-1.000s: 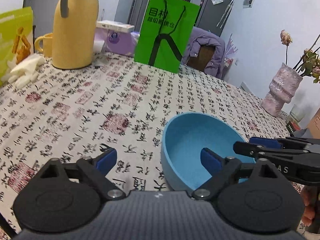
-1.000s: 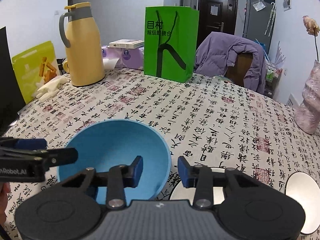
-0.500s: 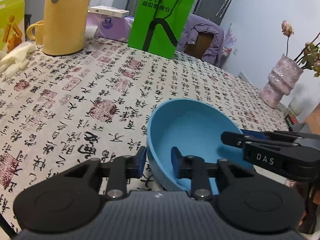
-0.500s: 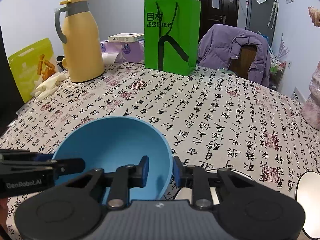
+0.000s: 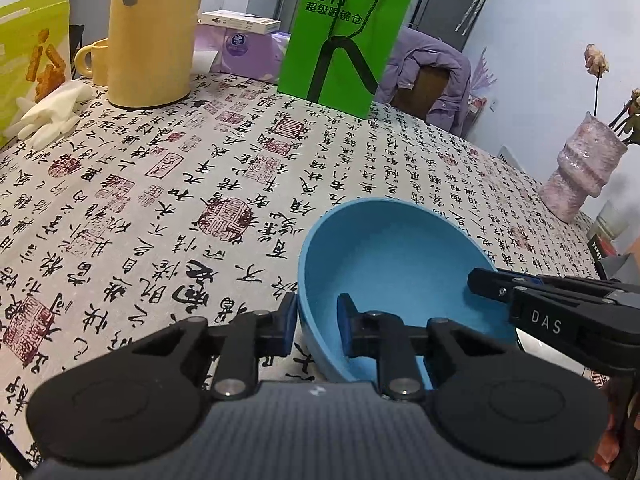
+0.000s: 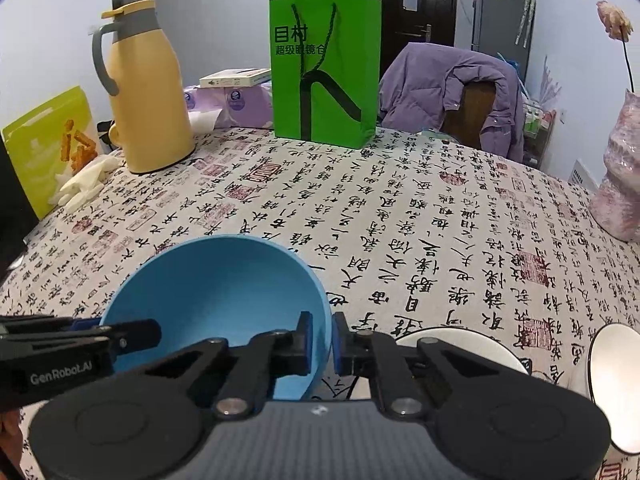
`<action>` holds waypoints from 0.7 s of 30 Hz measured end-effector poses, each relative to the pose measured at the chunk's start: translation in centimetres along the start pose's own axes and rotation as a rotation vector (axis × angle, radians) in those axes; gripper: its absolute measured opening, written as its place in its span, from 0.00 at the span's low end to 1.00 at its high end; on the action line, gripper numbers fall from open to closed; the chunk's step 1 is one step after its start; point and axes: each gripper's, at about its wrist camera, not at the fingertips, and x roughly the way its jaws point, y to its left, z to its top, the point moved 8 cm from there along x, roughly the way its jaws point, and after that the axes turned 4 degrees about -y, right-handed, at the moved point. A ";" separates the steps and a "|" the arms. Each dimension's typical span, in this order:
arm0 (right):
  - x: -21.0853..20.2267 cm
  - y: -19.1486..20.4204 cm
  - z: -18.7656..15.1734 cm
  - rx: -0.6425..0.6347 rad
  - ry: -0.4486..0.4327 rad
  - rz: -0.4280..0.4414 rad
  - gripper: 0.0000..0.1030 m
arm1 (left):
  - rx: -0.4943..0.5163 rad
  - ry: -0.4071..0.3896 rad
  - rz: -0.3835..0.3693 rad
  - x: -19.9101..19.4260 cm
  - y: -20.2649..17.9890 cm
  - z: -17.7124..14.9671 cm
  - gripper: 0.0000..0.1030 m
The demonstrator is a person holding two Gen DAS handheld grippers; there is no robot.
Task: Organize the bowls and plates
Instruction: 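Lift and tilt the gripped blue bowl with both tools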
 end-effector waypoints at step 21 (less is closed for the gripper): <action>-3.7 4.6 0.8 0.025 -0.054 0.052 0.09 | 0.000 -0.100 0.042 -5.5 3.0 1.3 0.21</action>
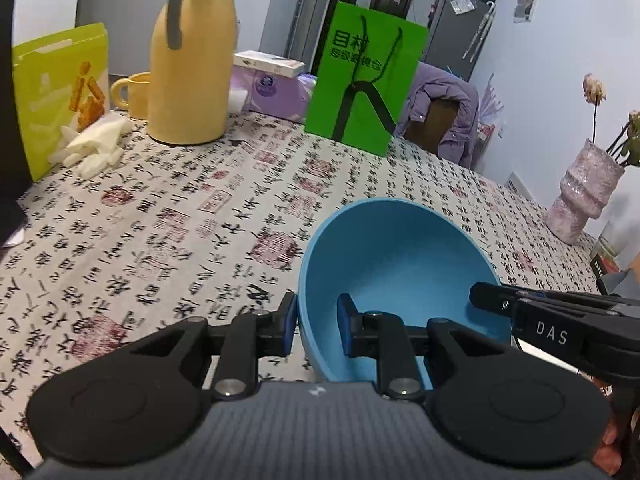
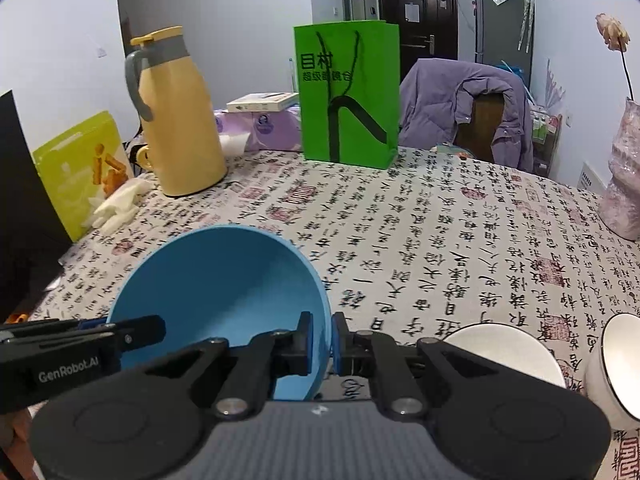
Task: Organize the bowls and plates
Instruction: 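Lift and tilt the gripped blue bowl with both tools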
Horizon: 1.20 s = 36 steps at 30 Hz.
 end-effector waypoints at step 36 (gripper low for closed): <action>-1.1 13.4 -2.1 -0.075 0.039 0.133 0.09 | -0.080 -0.052 0.114 -6.8 12.1 -0.4 0.21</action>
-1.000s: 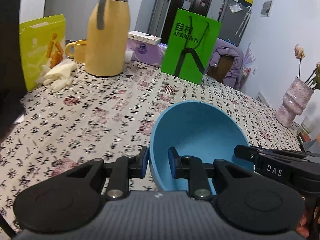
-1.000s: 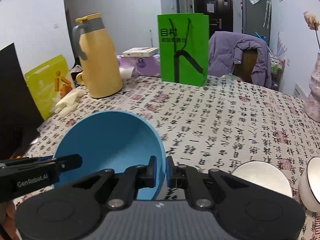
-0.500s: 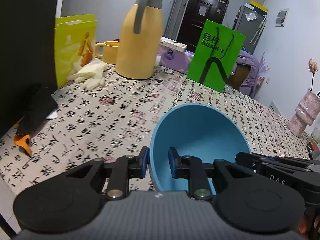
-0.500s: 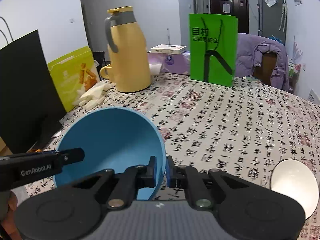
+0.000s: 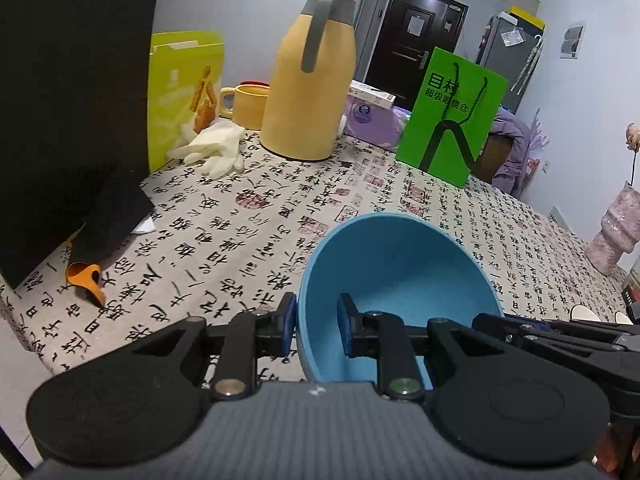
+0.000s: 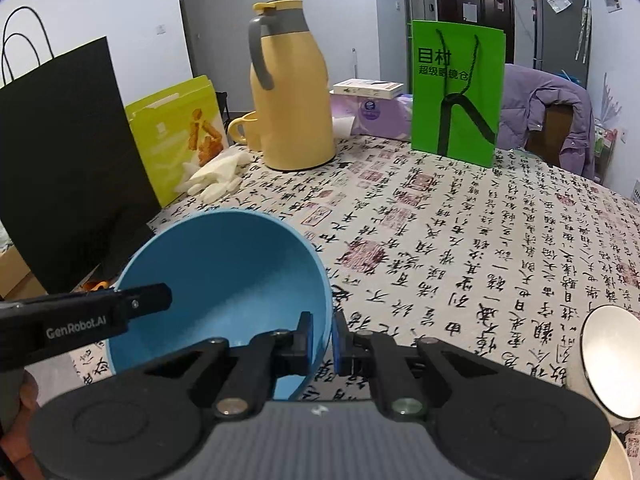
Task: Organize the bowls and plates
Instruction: 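Lift and tilt the gripped blue bowl with both tools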
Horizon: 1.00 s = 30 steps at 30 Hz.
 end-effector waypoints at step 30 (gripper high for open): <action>2.7 1.2 -2.0 0.033 0.066 0.027 0.09 | -0.015 0.072 0.019 1.7 2.8 -2.1 0.21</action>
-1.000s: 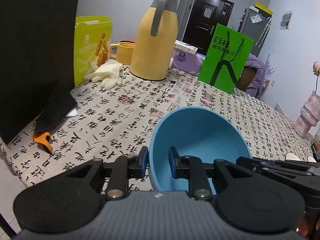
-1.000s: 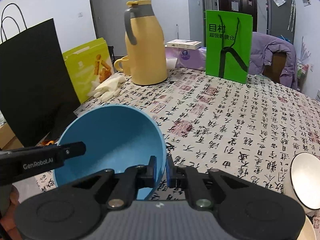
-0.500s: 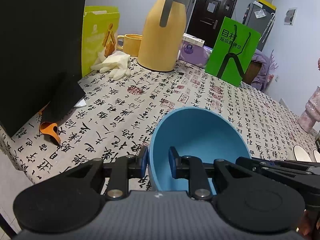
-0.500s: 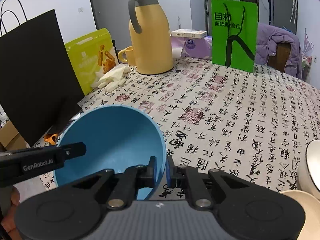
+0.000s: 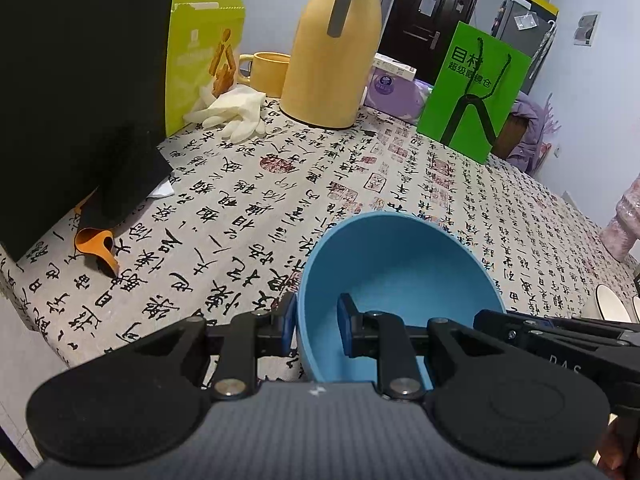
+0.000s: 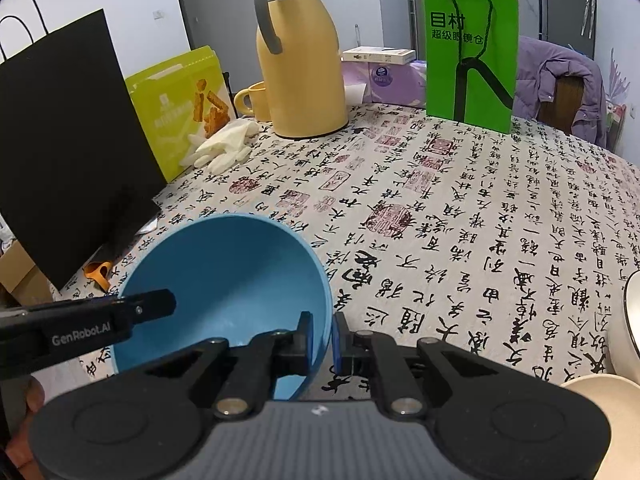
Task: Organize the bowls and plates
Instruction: 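Lift and tilt the gripped blue bowl with both tools, then lower the blue bowl onto the table and open both tools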
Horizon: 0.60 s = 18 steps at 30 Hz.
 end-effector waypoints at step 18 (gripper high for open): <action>0.5 0.1 -0.2 0.006 -0.002 0.034 0.11 | -0.016 0.016 0.002 0.7 0.6 -0.5 0.21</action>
